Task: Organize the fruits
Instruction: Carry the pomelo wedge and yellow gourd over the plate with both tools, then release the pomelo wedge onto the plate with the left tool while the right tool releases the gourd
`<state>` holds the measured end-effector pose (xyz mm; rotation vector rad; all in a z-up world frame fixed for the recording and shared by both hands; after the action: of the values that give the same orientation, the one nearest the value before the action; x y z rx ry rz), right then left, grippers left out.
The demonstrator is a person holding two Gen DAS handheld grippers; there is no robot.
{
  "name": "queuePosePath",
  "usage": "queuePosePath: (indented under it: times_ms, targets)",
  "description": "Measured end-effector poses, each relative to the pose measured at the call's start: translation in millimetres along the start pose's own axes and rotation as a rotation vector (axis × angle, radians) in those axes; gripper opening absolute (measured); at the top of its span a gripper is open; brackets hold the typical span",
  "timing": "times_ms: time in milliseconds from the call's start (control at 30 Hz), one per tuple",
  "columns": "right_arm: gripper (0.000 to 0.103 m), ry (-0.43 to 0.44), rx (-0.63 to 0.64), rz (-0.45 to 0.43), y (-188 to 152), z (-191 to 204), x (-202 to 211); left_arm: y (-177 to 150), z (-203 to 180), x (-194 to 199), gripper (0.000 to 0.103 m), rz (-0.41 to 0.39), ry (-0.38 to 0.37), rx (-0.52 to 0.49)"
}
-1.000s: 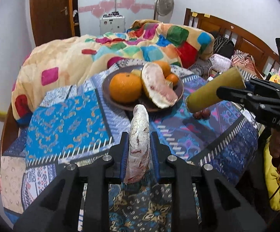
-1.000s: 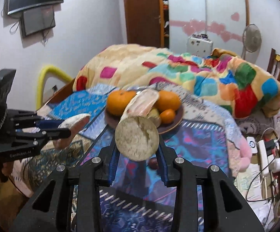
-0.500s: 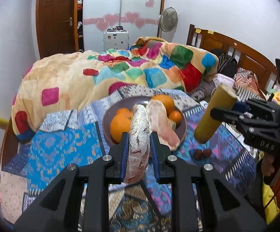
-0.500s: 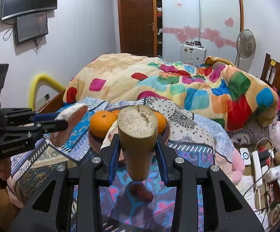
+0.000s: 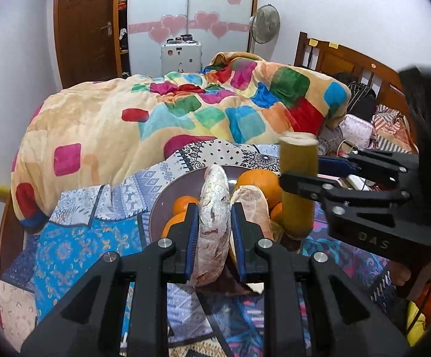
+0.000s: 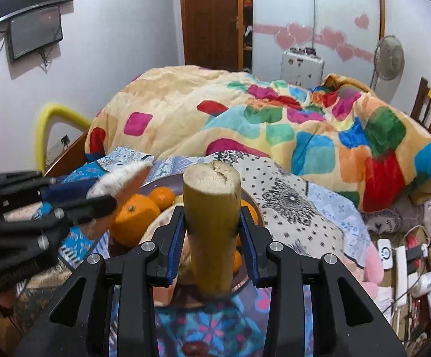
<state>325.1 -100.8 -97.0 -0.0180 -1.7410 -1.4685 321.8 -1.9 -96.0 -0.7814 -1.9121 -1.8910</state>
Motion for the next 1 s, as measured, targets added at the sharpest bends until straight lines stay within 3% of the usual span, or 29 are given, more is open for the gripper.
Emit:
queuePosePath:
  times_ms: [300, 500, 600, 833, 1000]
  targets:
    - [0.033, 0.024, -0.03, 0.08, -4.7, -2.5, -33.6, -2.1, -9.5, -19.3, 0.022, 0.02, 0.002, -0.035]
    - [0.033, 0.039, -0.036, 0.06, -3.3, -3.7, -24.9, -7.0, -16.4, -22.9, 0.022, 0.022, 0.007, -0.067]
    - [0.038, 0.034, -0.027, 0.052, -1.0, -3.9, -21.9, -11.1, -17.9, -26.2, 0.022, 0.042, -0.012, -0.056]
    - [0.039, 0.03, -0.045, 0.022, 0.6, -10.1, -5.1, -14.8, -21.9, -24.5, 0.031, 0.066, -0.007, -0.058]
    - [0.039, 0.008, -0.033, -0.003, 1.8, -9.7, 17.8, -8.4, -20.6, 1.0, 0.041, 0.013, 0.007, -0.029]
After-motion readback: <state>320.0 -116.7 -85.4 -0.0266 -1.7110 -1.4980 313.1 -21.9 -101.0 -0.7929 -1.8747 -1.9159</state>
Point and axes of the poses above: each gripper's, at about its wrist camera, not at the fingertips, and x roughly against the way its jaws point, z to its left, y to its top, the point moved 6 cm from there along -x, roughly the way its jaws point, and after that the axes turned 6 degrees about -z, right-handed, at the moved point
